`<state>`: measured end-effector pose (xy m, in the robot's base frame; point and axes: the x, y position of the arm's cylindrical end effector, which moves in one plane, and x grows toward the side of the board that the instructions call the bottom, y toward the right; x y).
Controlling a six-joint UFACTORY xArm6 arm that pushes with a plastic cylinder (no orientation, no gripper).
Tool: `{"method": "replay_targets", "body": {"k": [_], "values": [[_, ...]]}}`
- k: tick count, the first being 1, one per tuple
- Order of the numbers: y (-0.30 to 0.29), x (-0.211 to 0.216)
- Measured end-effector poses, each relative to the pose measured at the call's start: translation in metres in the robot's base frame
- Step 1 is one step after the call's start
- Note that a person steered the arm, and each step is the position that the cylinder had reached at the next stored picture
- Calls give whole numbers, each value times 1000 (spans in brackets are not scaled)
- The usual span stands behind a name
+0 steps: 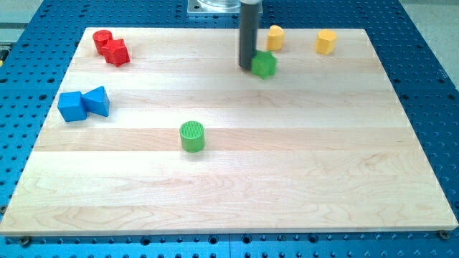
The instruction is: Move the green star below the yellow hexagon
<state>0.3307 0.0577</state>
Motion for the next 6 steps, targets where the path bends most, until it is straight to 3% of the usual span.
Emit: {"method": "replay_targets", "body": {"k": [1, 2, 3, 4, 6], "values": [[53, 70], [33, 50], [-7, 1], [41, 3], [124, 71]]}}
